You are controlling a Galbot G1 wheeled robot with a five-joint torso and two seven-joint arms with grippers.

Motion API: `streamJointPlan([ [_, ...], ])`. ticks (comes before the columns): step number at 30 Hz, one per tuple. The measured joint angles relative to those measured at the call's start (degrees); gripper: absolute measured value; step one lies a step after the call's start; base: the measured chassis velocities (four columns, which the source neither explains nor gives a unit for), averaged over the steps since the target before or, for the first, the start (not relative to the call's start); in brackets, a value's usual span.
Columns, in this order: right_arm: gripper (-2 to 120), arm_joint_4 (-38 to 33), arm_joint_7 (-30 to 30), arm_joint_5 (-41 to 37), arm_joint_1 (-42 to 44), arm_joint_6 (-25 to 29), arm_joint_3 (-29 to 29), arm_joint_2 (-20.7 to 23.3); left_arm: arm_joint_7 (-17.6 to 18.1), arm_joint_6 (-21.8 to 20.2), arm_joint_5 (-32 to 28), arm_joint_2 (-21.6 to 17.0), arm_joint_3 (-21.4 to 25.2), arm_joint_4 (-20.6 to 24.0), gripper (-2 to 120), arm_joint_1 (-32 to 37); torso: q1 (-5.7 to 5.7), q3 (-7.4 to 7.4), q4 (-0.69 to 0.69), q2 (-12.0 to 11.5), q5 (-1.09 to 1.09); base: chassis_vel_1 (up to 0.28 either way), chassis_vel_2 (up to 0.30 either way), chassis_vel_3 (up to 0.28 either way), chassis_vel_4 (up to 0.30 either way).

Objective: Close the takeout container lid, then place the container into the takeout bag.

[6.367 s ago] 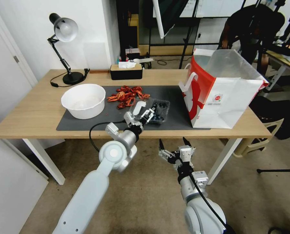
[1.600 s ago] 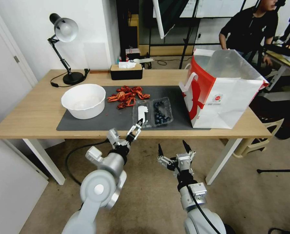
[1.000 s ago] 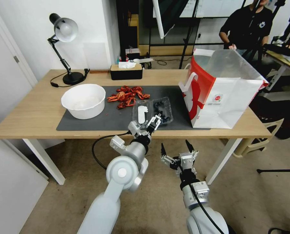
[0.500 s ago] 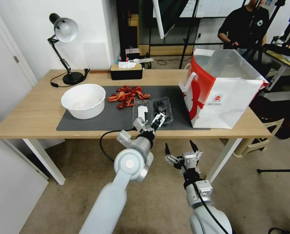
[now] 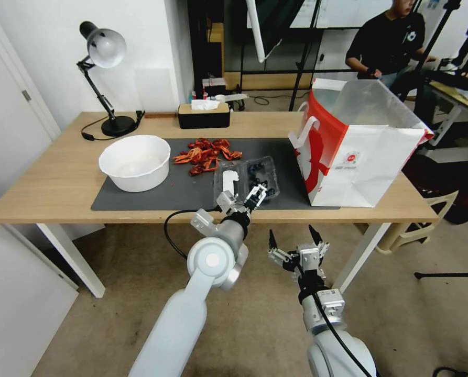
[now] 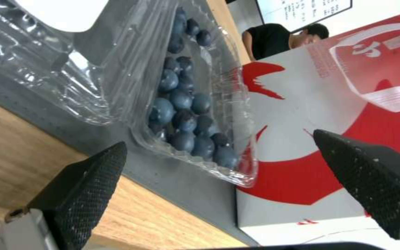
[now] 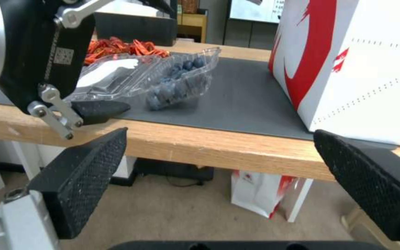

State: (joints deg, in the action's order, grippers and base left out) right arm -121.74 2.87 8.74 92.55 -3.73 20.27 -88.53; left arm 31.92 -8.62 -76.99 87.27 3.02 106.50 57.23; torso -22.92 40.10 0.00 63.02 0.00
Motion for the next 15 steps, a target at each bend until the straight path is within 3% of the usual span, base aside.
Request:
streamJointPlan([
  [15,100,0.3,0.0,0.0,-0.1,0.1,0.0,-0.1,0.3,0.4,0.0,-0.2,0.6,-0.7,100,-0.4,0.0,0.0,0.0,0.0,0.0,0.0,0.0,0.0,0.0],
])
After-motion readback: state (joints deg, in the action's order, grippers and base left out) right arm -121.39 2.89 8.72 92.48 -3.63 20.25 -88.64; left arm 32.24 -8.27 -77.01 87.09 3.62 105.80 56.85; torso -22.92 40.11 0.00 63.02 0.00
